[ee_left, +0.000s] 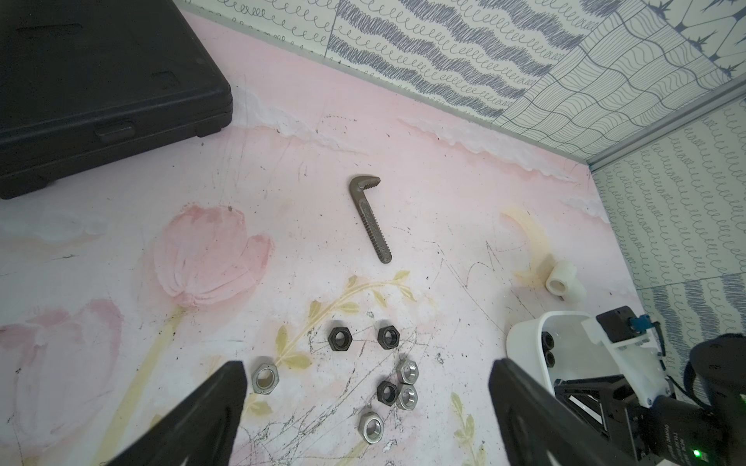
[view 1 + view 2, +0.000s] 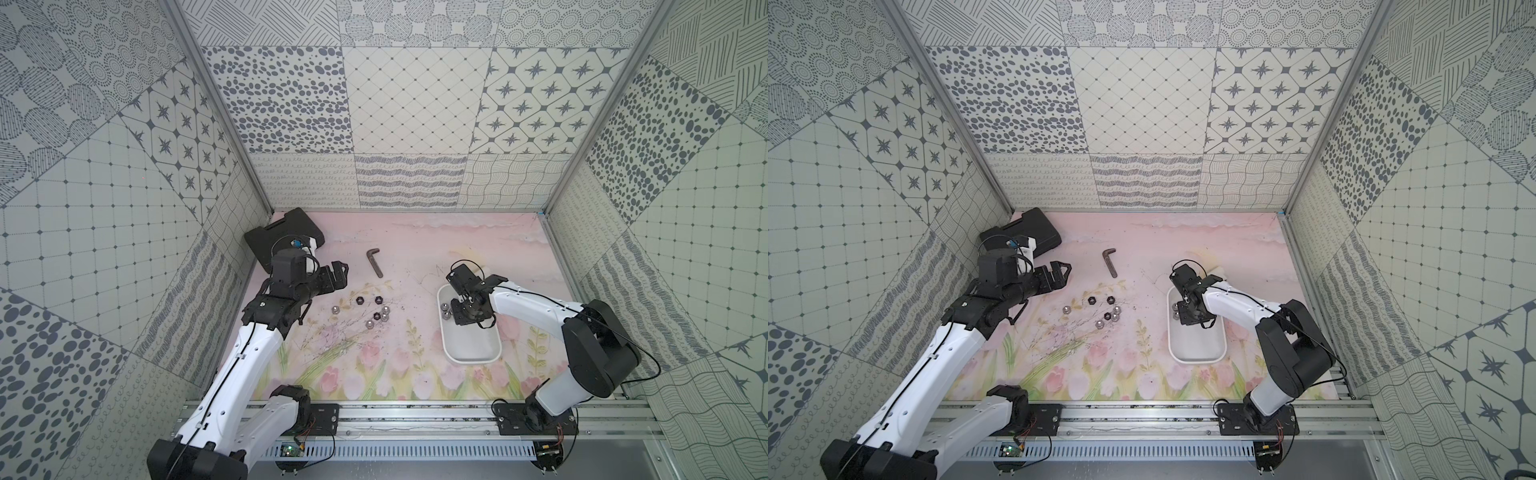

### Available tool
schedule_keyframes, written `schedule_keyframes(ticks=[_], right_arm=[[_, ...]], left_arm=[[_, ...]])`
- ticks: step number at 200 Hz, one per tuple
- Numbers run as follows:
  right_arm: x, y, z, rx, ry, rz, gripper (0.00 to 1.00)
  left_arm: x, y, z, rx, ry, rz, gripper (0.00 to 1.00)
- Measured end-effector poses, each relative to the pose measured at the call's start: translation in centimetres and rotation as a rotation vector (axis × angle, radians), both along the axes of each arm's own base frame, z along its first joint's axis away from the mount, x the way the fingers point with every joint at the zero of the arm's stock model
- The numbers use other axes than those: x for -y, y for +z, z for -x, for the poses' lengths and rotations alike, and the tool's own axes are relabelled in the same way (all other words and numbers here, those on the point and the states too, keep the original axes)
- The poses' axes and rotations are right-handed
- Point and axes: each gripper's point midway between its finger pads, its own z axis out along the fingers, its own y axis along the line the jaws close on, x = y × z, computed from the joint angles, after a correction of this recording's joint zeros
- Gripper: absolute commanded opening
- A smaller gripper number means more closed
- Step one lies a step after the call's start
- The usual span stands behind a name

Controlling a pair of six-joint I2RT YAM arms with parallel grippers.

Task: Put the nuts on the desktop into the storage box
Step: Place the nut in the storage box.

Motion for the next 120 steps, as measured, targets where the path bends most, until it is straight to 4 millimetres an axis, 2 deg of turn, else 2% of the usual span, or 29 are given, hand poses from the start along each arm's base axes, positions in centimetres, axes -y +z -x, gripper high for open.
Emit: schedule_keyframes(ticks=[53,96,120], right_arm=[[-0.4,-0.6,-0.8,-0.005,0.008,0.011,0.28],[-1.1,-0.6,-1.8,0.004,0.022,0.010,0.44],[-1.0,-0.5,-1.8,0.008,0.023,0.012,0.44]], left_arm=[[0.0,0.0,0.0,-0.001,0.000,0.000,0.99],[0.0,0.0,0.0,0.000,0.000,0.000,0.99],[0.0,0.0,0.0,0.000,0.000,0.000,0.99]])
